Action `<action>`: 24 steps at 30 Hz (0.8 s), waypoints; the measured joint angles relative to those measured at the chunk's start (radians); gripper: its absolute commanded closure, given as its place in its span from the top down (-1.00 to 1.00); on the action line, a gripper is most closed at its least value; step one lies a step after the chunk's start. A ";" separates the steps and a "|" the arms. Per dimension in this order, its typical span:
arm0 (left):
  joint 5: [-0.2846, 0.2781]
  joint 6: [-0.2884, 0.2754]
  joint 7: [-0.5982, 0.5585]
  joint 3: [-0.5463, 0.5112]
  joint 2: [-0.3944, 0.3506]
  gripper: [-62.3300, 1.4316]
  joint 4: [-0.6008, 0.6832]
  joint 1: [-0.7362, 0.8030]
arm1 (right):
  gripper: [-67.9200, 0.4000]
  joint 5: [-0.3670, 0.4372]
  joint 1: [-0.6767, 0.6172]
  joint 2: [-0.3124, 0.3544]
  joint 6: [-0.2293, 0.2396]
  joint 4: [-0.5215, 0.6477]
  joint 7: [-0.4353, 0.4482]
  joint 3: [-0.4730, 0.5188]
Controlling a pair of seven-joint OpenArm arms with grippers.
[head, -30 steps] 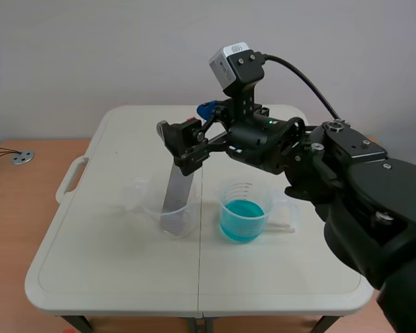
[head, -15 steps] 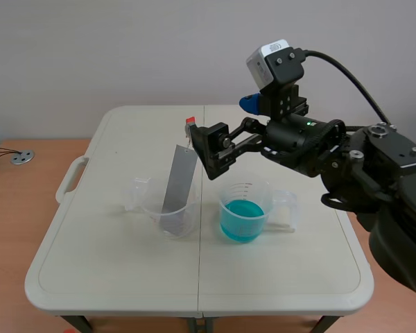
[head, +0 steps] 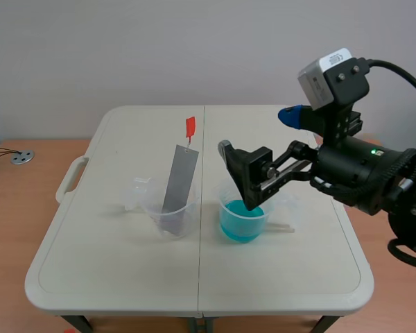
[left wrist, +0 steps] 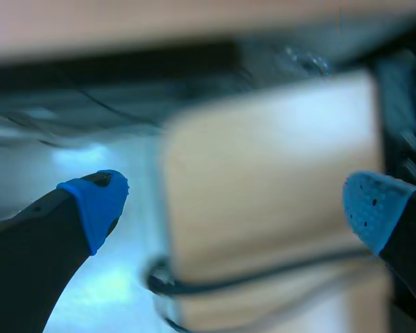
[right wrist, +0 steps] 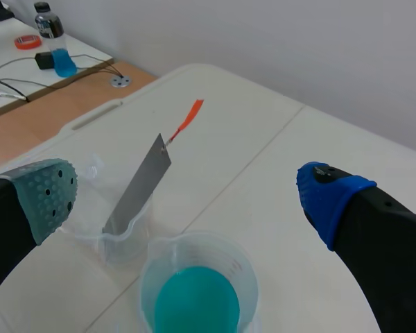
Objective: Hold the metal plate by the orange handle, dip it into the blue solution, take it out and point at it, then put the plate back in the beaker on the left.
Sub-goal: 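Return to the home posture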
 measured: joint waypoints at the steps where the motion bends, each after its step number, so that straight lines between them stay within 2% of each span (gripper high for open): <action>1: -0.027 0.000 -0.016 -0.023 -0.028 1.00 0.028 0.007 | 0.96 0.000 -0.022 0.007 0.000 0.013 0.000 0.011; 4: -0.084 -0.001 -0.066 -0.092 -0.090 1.00 0.123 0.039 | 0.96 0.000 -0.087 0.025 0.000 0.047 0.000 0.041; 7: -0.081 -0.002 -0.084 -0.154 -0.116 1.00 0.227 0.066 | 0.96 0.000 -0.157 0.035 -0.001 0.081 0.000 0.073; 11: -0.078 -0.008 -0.086 -0.208 -0.115 1.00 0.368 0.088 | 0.96 0.000 -0.242 0.037 -0.004 0.123 0.006 0.109; 16: 0.010 -0.010 -0.085 -0.210 -0.107 1.00 0.547 0.089 | 0.96 0.000 -0.338 0.037 -0.004 0.183 0.023 0.150; 24: 0.134 -0.010 -0.078 -0.209 -0.042 1.00 0.825 0.087 | 0.96 0.000 -0.465 0.037 -0.011 0.285 0.023 0.194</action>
